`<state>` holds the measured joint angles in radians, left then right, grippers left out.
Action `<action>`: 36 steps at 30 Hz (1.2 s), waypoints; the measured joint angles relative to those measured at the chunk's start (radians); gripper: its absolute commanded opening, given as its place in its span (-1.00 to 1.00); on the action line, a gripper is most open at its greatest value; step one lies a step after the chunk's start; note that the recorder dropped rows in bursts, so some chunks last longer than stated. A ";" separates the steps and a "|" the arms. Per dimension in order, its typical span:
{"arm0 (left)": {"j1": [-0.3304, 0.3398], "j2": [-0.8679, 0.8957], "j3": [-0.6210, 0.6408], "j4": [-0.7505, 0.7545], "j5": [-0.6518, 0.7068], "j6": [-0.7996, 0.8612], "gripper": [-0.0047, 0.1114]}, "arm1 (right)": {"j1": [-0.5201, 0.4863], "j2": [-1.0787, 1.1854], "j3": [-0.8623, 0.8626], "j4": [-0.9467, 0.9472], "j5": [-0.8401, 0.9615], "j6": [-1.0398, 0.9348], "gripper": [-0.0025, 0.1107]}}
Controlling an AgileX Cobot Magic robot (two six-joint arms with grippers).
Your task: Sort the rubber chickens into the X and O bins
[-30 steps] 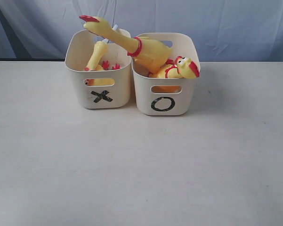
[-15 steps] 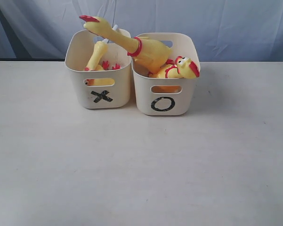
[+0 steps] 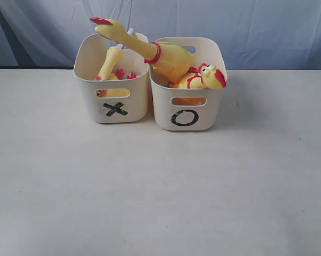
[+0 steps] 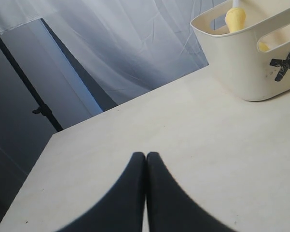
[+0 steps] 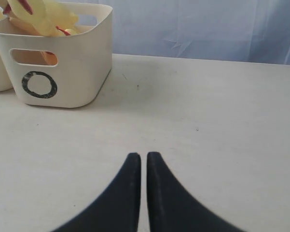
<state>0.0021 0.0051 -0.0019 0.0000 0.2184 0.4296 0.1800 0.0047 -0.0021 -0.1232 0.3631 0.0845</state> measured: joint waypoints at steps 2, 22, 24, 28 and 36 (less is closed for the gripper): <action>0.000 0.000 0.000 0.000 0.000 0.000 -0.92 | 0.004 0.000 0.000 0.000 0.000 0.000 -0.86; 0.000 0.000 0.000 -0.013 -0.002 -0.031 -0.92 | 0.004 0.000 0.000 0.000 0.000 0.000 -0.86; 0.000 0.000 0.000 -0.020 -0.002 -0.063 -0.92 | 0.004 0.000 0.000 0.000 0.000 0.000 -0.86; 0.000 0.000 0.000 -0.023 -0.002 -0.081 -0.92 | 0.004 0.000 0.000 0.000 0.000 0.000 -0.86; 0.000 0.000 0.000 -0.023 -0.002 -0.088 -0.92 | 0.004 0.000 0.000 0.000 0.000 0.000 -0.86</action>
<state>0.0021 0.0051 -0.0019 -0.0233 0.2164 0.3411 0.1839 0.0047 -0.0021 -0.1232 0.3631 0.0845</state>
